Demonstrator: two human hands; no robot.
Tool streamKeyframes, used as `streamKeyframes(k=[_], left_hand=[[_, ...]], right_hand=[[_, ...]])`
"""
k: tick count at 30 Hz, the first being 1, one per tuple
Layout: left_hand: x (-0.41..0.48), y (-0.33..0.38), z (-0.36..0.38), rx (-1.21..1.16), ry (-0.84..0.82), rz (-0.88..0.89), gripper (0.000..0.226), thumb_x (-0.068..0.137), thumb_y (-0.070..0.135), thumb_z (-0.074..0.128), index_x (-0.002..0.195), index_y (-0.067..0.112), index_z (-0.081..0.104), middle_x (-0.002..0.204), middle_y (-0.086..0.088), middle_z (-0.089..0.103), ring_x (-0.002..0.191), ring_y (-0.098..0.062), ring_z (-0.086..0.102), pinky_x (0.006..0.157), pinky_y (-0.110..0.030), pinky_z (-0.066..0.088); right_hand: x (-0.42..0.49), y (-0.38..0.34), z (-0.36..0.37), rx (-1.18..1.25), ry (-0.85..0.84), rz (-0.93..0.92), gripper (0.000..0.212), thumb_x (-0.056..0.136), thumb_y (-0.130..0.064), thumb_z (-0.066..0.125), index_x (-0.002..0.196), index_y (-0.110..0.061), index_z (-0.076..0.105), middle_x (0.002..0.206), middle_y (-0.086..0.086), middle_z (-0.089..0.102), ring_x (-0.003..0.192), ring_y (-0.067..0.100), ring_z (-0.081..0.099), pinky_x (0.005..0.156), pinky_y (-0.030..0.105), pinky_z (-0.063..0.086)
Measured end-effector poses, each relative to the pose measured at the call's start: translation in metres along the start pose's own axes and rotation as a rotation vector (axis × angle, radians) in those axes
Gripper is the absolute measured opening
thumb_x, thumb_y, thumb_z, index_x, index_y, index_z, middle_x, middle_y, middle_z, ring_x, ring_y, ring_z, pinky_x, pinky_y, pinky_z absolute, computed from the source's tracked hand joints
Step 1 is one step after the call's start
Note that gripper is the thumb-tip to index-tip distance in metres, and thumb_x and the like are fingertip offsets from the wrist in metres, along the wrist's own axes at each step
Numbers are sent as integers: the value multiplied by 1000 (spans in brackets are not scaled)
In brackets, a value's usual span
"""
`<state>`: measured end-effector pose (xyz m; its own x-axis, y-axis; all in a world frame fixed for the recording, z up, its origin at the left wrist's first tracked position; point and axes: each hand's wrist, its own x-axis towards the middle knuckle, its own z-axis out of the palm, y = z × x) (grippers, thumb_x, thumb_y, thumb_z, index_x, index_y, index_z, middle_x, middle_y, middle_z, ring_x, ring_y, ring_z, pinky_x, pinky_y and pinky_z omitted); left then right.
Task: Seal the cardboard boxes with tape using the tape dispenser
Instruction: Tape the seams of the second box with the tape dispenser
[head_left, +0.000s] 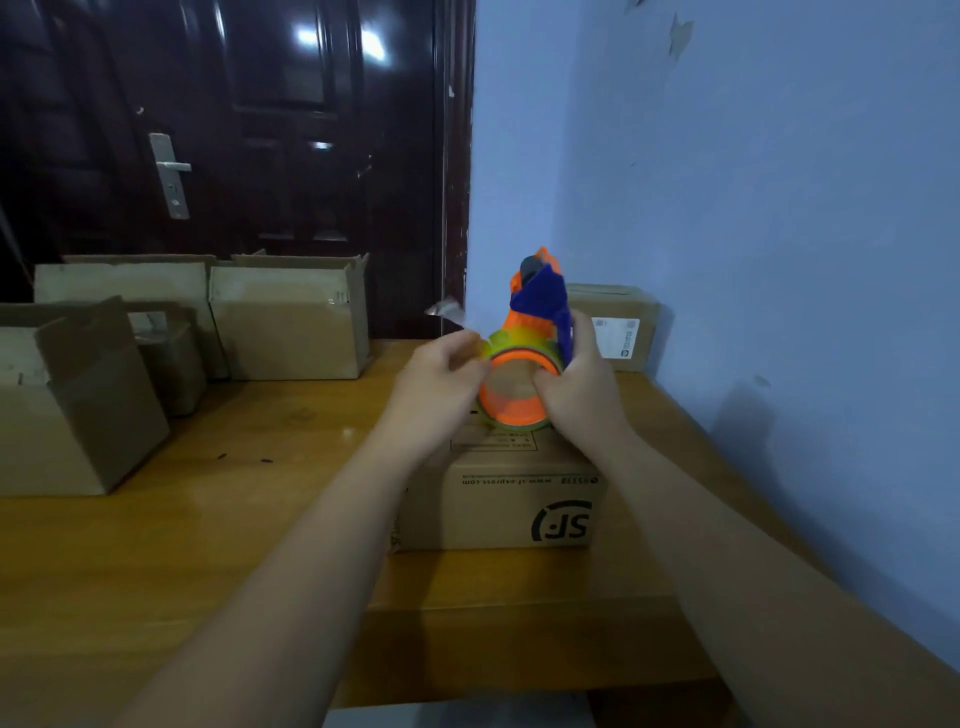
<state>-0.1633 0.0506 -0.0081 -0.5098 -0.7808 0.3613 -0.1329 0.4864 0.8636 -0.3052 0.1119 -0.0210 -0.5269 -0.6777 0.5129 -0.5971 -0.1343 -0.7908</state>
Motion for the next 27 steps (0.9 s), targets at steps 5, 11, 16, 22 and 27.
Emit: streamKeyframes(k=[5, 11, 16, 22, 27], left_hand=[[5, 10, 13, -460, 195, -247, 44, 83, 40, 67, 118, 14, 62, 108, -1, 67, 102, -17, 63, 91, -35, 51], [8, 12, 10, -617, 359, -351, 7, 90, 19, 61, 85, 14, 62, 83, -6, 65, 79, -18, 62, 74, -29, 53], [3, 3, -8, -577, 326, -341, 9, 93, 9, 56, 89, 10, 64, 74, -5, 60, 63, -11, 57, 63, -18, 54], [4, -15, -28, -476, 329, -342, 10, 91, 8, 59, 98, 8, 65, 81, -5, 64, 71, -11, 60, 71, -22, 54], [6, -42, -35, -390, 419, -384, 31, 88, 5, 63, 118, 9, 56, 86, -6, 65, 70, -13, 61, 62, -21, 52]], right_hand=[[-3, 1, 2, -34, -24, -111, 59, 84, -6, 65, 135, -19, 39, 113, -2, 59, 93, 9, 57, 69, 13, 43], [-5, 7, 3, -96, -19, -199, 66, 79, -8, 67, 137, -21, 37, 122, 0, 57, 107, 16, 56, 77, 18, 48], [0, 2, 4, -95, -96, -187, 66, 76, -21, 66, 136, -25, 38, 123, -4, 55, 108, 13, 53, 76, 18, 46], [18, -12, 4, -152, -302, -137, 59, 86, -8, 64, 132, -31, 35, 106, -11, 56, 91, 12, 59, 64, 16, 44], [21, -8, 17, 39, -446, -11, 61, 84, -26, 72, 131, -34, 34, 117, -6, 59, 105, 16, 63, 86, 36, 56]])
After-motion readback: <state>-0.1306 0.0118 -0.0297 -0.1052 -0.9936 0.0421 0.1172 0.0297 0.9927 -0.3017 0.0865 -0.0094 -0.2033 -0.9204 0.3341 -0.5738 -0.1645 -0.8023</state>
